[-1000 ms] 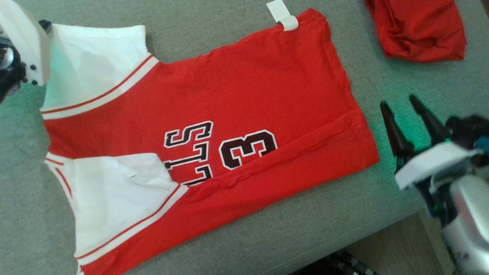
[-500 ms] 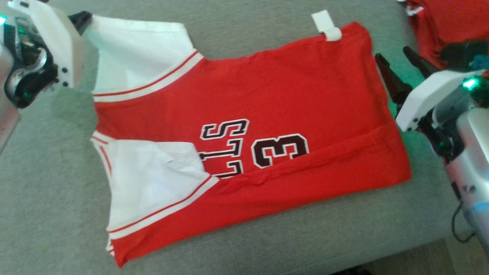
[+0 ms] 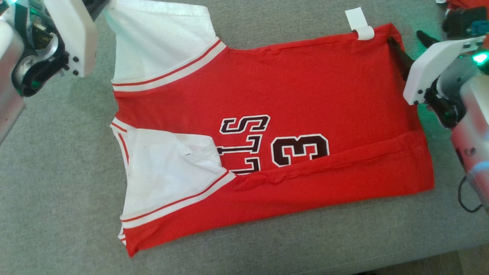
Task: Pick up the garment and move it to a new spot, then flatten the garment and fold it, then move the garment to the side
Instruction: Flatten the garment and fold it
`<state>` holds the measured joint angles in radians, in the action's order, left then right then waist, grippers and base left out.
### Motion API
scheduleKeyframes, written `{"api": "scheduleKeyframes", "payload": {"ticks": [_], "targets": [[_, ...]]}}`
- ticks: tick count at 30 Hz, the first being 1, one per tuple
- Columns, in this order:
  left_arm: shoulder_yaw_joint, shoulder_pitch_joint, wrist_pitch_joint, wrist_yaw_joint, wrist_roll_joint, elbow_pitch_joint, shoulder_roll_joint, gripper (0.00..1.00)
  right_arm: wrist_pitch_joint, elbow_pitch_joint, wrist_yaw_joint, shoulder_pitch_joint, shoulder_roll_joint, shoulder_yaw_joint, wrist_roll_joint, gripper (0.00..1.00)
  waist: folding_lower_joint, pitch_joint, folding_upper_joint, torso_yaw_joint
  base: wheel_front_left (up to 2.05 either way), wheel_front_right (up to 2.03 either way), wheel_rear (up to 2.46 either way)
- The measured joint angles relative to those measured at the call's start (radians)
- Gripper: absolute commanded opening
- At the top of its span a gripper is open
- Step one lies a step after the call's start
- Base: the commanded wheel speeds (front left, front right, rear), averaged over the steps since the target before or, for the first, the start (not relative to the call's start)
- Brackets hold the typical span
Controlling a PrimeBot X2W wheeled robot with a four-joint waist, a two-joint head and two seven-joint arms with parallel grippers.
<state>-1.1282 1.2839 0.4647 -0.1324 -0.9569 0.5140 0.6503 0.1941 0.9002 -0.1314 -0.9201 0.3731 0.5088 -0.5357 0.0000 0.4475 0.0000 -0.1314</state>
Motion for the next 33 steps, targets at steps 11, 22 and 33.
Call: {"api": "scheduleKeyframes", "payload": {"ticks": [11, 22, 33], "targets": [[-0.056, 0.024, -0.035, 0.0, -0.036, 0.003, 0.001, 0.0, 0.011, 0.1, 0.0, -0.057, -0.025, 0.076, -0.074, 0.29, 0.0, -0.007, 0.0, 0.005, 0.0, 0.0, 0.0], [-0.111, 0.03, -0.124, 0.0, -0.047, 0.02, 0.001, 0.0, -0.015, 0.11, 0.0, -0.072, -0.014, 0.145, -0.146, 0.0, 0.0, -0.029, 0.0, 0.01, 0.0, 0.0, 0.0], [-0.131, 0.072, -0.341, 0.0, -0.003, 0.104, -0.016, 0.0, -0.092, 0.081, 0.0, -0.147, 0.026, 0.163, -0.235, 0.0, 0.0, -0.087, 0.0, 0.012, 0.0, 0.0, 0.0]]}}
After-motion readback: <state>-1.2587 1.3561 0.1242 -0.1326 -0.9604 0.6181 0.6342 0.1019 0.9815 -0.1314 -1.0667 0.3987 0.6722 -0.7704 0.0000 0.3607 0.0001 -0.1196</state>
